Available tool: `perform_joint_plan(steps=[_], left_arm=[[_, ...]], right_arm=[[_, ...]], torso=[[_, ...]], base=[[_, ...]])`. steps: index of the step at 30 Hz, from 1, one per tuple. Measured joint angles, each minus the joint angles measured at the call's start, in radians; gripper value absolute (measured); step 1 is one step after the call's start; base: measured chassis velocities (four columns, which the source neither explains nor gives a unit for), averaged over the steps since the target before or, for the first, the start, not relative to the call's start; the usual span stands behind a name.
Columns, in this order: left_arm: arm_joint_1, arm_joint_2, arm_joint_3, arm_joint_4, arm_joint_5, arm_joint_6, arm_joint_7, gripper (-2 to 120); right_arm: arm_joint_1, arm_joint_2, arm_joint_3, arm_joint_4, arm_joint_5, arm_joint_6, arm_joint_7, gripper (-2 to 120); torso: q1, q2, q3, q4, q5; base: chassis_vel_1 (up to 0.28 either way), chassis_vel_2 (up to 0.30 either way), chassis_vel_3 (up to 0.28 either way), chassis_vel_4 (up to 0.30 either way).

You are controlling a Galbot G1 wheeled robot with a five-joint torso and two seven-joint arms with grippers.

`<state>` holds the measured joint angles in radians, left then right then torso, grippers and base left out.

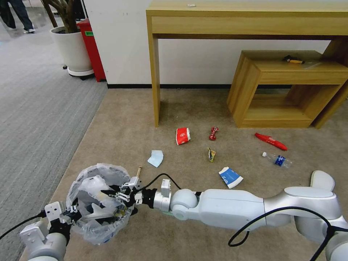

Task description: Pick up the trash bin and place the garbage on the floor into it.

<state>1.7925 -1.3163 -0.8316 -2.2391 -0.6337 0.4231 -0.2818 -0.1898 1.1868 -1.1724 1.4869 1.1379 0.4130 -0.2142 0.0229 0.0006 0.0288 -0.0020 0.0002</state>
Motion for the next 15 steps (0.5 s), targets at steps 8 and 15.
perform_joint_plan(steps=[8, 15], left_arm=[[-0.005, 0.008, 0.002, 0.015, -0.001, -0.003, 0.001, 0], [-0.007, 0.007, 0.008, 0.025, -0.002, -0.004, 0.001, 0]], right_arm=[[-0.020, -0.004, 0.023, 0.008, -0.017, 0.001, 0.018, 65], [-0.031, -0.022, 0.054, 0.022, -0.030, 0.000, 0.032, 90]], torso=[[0.000, 0.000, 0.000, 0.0000, 0.0000], [0.000, 0.000, 0.000, 0.0000, 0.0000]], base=[[0.000, 0.000, 0.000, 0.000], [0.000, 0.000, 0.000, 0.000]])
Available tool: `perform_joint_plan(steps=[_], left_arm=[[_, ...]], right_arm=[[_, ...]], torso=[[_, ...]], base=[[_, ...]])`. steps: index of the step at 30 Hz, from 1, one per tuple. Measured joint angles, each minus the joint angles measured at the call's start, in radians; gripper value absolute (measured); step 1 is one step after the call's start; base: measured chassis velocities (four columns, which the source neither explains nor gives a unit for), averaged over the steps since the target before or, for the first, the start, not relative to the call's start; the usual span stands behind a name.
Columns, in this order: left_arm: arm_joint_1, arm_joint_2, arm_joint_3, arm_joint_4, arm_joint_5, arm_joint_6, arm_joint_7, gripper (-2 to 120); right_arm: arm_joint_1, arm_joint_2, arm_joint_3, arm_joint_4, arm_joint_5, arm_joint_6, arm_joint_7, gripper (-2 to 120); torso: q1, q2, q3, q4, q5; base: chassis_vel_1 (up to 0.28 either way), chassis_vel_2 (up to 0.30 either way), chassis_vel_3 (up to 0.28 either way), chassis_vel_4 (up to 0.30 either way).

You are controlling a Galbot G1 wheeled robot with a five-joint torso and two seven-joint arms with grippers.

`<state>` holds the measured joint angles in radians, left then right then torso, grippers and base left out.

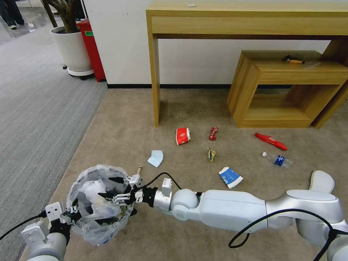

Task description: Pick up the trash bin and place the garbage on the floor into it.

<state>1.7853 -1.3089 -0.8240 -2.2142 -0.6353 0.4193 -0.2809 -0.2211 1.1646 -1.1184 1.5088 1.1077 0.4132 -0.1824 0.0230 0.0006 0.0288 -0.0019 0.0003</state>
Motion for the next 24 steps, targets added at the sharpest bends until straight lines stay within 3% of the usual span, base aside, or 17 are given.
perform_joint_plan(steps=[4, 24], left_arm=[[0.005, -0.003, 0.007, -0.012, 0.001, 0.000, 0.001, 0], [0.021, -0.017, 0.030, -0.040, 0.012, 0.000, 0.007, 0]], right_arm=[[0.000, -0.015, 0.006, -0.007, -0.017, 0.001, 0.003, 99], [-0.034, -0.049, 0.028, -0.023, -0.063, 0.002, 0.013, 100]], torso=[[0.000, 0.000, 0.000, 0.0000, 0.0000], [0.000, 0.000, 0.000, 0.0000, 0.0001]], base=[[0.000, 0.000, 0.000, 0.000], [0.000, 0.000, 0.000, 0.000]])
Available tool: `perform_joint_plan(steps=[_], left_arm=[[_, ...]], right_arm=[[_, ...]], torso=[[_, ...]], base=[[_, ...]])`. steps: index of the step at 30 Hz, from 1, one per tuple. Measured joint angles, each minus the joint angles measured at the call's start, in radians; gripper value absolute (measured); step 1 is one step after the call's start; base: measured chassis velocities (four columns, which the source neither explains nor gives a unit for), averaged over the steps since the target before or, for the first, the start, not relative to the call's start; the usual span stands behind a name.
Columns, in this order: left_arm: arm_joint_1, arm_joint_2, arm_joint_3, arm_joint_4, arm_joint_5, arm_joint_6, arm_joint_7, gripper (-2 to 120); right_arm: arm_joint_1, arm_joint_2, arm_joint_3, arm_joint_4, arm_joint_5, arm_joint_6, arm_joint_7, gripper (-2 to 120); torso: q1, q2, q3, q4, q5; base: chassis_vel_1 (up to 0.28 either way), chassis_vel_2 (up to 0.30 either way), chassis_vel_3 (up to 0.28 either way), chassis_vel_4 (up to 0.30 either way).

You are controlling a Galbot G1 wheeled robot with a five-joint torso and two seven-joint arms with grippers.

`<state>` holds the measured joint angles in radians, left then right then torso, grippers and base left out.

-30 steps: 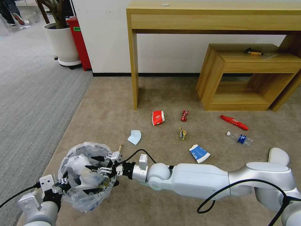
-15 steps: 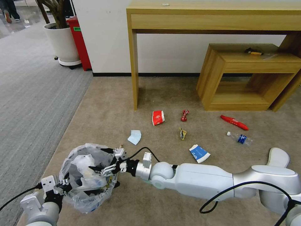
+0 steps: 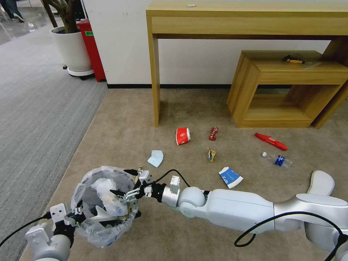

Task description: Pick up the trash bin and place the garbage on the floor into it.

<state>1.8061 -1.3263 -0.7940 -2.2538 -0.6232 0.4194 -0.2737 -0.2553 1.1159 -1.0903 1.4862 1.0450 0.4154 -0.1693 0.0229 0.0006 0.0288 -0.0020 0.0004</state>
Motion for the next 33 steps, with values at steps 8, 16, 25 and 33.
perform_joint_plan(steps=[8, 16, 25, 33], left_arm=[[-0.002, -0.003, 0.009, -0.007, 0.004, 0.002, 0.000, 0], [-0.012, -0.014, 0.027, -0.007, 0.006, 0.005, 0.001, 0], [-0.018, -0.013, 0.029, 0.000, 0.005, 0.006, 0.001, 0], [-0.044, 0.006, 0.006, 0.049, -0.019, 0.006, -0.004, 0]], right_arm=[[-0.018, 0.003, -0.002, -0.018, -0.027, 0.006, -0.001, 100], [0.003, 0.043, 0.003, -0.053, -0.065, 0.008, 0.003, 100], [0.007, 0.051, 0.000, -0.060, -0.067, 0.013, 0.004, 100], [0.008, 0.033, 0.026, -0.055, -0.061, 0.018, -0.002, 100]], torso=[[0.000, 0.000, 0.000, 0.0001, 0.0000], [0.000, 0.000, 0.000, 0.0001, -0.0001], [0.000, 0.000, 0.000, 0.0001, -0.0002], [0.000, 0.000, 0.000, 0.0000, -0.0002]], base=[[0.000, 0.000, 0.000, 0.000], [0.000, 0.000, 0.000, 0.000], [0.000, 0.000, 0.000, 0.000], [0.000, 0.000, 0.000, 0.000]])
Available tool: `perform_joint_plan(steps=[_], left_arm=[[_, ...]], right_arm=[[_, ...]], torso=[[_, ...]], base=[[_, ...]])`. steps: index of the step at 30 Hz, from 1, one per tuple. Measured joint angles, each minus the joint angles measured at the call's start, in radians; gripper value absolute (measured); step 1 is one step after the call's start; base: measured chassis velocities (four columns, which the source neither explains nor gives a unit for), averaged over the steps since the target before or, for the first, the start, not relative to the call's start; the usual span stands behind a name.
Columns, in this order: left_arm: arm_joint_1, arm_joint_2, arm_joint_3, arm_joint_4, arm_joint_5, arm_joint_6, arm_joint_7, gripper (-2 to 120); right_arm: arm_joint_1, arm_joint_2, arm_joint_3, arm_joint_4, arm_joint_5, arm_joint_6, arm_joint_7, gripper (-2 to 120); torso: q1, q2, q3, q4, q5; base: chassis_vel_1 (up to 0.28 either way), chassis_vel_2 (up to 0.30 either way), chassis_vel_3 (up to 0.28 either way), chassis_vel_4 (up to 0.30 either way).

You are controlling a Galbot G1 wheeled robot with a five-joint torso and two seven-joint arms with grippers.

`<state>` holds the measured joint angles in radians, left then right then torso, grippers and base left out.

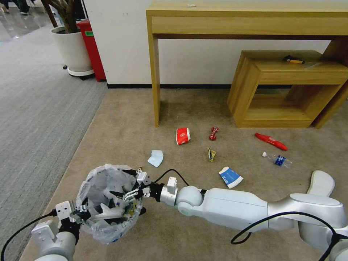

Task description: Pick up the trash bin and place the garbage on the floor into it.

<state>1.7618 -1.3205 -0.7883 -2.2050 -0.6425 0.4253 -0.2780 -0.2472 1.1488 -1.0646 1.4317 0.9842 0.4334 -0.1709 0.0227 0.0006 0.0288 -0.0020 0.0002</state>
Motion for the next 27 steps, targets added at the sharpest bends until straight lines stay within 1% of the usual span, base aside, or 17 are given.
perform_joint_plan(steps=[3, 7, 9, 10, 12, 13, 16, 17, 19, 21, 22, 24, 25, 27], left_arm=[[-0.010, 0.000, 0.000, 0.022, 0.000, 0.000, -0.001, 0], [-0.012, 0.001, 0.000, 0.030, 0.002, 0.000, -0.001, 0], [-0.013, 0.003, 0.000, 0.035, 0.003, -0.001, -0.001, 0], [-0.013, 0.003, 0.000, 0.035, 0.003, -0.001, -0.001, 0], [-0.014, 0.008, -0.008, 0.040, 0.002, -0.002, -0.001, 0], [-0.014, 0.008, -0.008, 0.040, 0.002, -0.002, -0.001, 0], [-0.013, 0.033, -0.032, 0.037, -0.027, -0.003, -0.004, 0], [-0.013, 0.033, -0.032, 0.037, -0.027, -0.003, -0.004, 0], [-0.013, 0.047, -0.046, 0.035, -0.042, -0.003, -0.007, 0], [-0.013, 0.049, -0.048, 0.035, -0.044, -0.003, -0.008, 0], [-0.013, 0.052, -0.053, 0.035, -0.053, -0.003, -0.009, 0], [-0.014, 0.052, -0.058, 0.038, -0.061, -0.006, -0.009, 0], [-0.014, 0.052, -0.058, 0.038, -0.061, -0.006, -0.009, 0], [-0.024, 0.052, -0.060, 0.040, -0.071, -0.007, -0.010, 0]], right_arm=[[-0.003, -0.001, 0.038, 0.008, 0.014, -0.001, 0.006, 100], [-0.008, -0.001, 0.071, 0.013, 0.020, -0.004, 0.021, 100], [-0.018, -0.003, 0.111, 0.018, 0.023, -0.010, 0.039, 100], [-0.018, -0.003, 0.111, 0.018, 0.023, -0.010, 0.039, 100], [-0.036, -0.019, 0.163, 0.024, 0.023, -0.023, 0.063, 100], [-0.036, -0.019, 0.163, 0.024, 0.023, -0.023, 0.063, 100], [-0.106, -0.077, 0.274, 0.024, 0.017, -0.045, 0.127, 100], [-0.106, -0.077, 0.274, 0.024, 0.017, -0.045, 0.127, 100], [-0.159, -0.102, 0.337, 0.019, 0.010, -0.060, 0.181, 100], [-0.169, -0.106, 0.349, 0.016, 0.008, -0.063, 0.188, 100], [-0.212, -0.120, 0.407, 0.004, -0.014, -0.068, 0.210, 100], [-0.258, -0.135, 0.466, -0.017, -0.049, -0.043, 0.237, 100], [-0.258, -0.135, 0.466, -0.017, -0.049, -0.043, 0.237, 100], [-0.291, -0.148, 0.519, -0.038, -0.096, -0.001, 0.250, 100]], torso=[[0.000, 0.000, 0.000, 0.0000, 0.0000], [0.000, 0.000, 0.000, 0.0000, 0.0000], [0.000, 0.000, 0.000, 0.0001, 0.0000], [0.000, 0.000, 0.000, 0.0001, 0.0000], [0.000, 0.000, 0.000, 0.0002, 0.0000], [0.000, 0.000, 0.000, 0.0002, 0.0000], [0.000, 0.000, 0.000, 0.0000, 0.0001], [0.000, 0.000, 0.000, 0.0000, 0.0001], [0.000, 0.000, 0.000, 0.0000, 0.0003], [0.000, 0.000, 0.000, -0.0001, 0.0003], [0.000, 0.000, 0.000, -0.0001, 0.0002], [0.000, 0.000, 0.000, 0.0000, 0.0004], [0.000, 0.000, 0.000, 0.0000, 0.0004], [0.000, 0.000, 0.000, 0.0000, 0.0002]], base=[[0.000, 0.000, 0.000, 0.000], [0.000, 0.000, 0.000, 0.000], [0.000, 0.000, 0.000, 0.000], [0.000, 0.000, 0.000, 0.000], [0.000, 0.000, 0.000, 0.000], [0.000, 0.000, 0.000, 0.000], [0.000, 0.000, 0.000, 0.000], [0.000, 0.000, 0.000, 0.000], [0.000, 0.000, 0.000, 0.000], [0.000, 0.000, 0.000, 0.000], [0.000, 0.000, 0.000, 0.000], [0.000, 0.000, 0.000, 0.000], [0.000, 0.000, 0.000, 0.000], [0.000, 0.000, 0.000, 0.000]])
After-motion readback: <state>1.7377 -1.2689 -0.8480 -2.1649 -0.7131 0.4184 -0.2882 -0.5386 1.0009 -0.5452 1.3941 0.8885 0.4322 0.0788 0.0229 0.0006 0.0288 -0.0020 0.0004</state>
